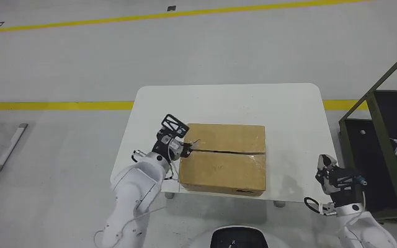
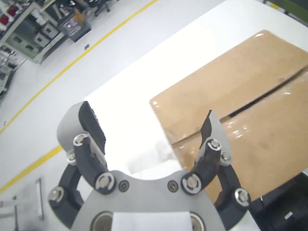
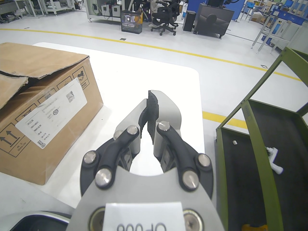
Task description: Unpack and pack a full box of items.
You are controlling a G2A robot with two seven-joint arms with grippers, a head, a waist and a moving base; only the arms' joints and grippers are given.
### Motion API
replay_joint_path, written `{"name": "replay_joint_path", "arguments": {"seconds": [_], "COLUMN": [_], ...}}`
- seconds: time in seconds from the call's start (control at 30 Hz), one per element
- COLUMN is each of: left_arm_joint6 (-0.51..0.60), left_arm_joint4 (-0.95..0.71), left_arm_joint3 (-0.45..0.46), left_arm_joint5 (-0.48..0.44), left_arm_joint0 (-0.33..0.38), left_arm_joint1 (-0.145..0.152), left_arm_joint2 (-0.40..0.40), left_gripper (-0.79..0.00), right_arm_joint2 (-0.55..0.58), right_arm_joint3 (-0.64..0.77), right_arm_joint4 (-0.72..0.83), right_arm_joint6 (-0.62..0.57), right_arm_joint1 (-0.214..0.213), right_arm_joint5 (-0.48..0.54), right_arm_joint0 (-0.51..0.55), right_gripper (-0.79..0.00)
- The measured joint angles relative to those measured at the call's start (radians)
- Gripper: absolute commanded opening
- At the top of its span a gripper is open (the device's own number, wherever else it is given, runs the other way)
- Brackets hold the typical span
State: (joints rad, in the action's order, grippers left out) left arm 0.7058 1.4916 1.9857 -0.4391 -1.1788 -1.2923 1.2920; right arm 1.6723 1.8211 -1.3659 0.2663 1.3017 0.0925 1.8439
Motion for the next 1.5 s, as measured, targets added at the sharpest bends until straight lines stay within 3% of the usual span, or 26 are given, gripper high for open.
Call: {"name": "replay_joint_path", "arguments": {"seconds": [0.13, 0.33, 0.77, 1.17, 1.5], "left_arm_joint6": [0.008, 0.056, 0.153, 0.079, 0.045], "left_arm_joint4": [-0.022, 0.003, 0.083, 0.208, 0.326], "left_arm_joint3": [-0.021, -0.085, -0.209, -0.339, -0.346], "left_arm_joint5": [-0.033, -0.077, -0.148, -0.124, -0.161], "left_arm_joint0": [0.034, 0.095, 0.225, 0.296, 0.306], "left_arm_joint1": [-0.011, -0.022, -0.026, -0.037, -0.038], "left_arm_joint2": [-0.130, -0.243, -0.283, -0.351, -0.395], "left_gripper": [0.000, 0.000, 0.000, 0.000, 0.000], "right_arm_joint2": [0.007, 0.018, 0.040, 0.045, 0.049], "right_arm_joint3": [-0.005, -0.009, -0.013, -0.021, -0.025], "right_arm_joint4": [0.006, 0.013, 0.035, 0.041, 0.038], "right_arm_joint6": [0.008, 0.017, 0.029, 0.032, 0.025], "right_arm_joint1": [0.000, 0.000, 0.000, 0.000, 0.000], "right_arm_joint5": [-0.002, -0.003, -0.004, -0.008, -0.004], "right_arm_joint0": [0.006, 0.016, 0.028, 0.026, 0.016], "right_gripper": [-0.785, -0.785, -0.785, -0.785, -0.785]}}
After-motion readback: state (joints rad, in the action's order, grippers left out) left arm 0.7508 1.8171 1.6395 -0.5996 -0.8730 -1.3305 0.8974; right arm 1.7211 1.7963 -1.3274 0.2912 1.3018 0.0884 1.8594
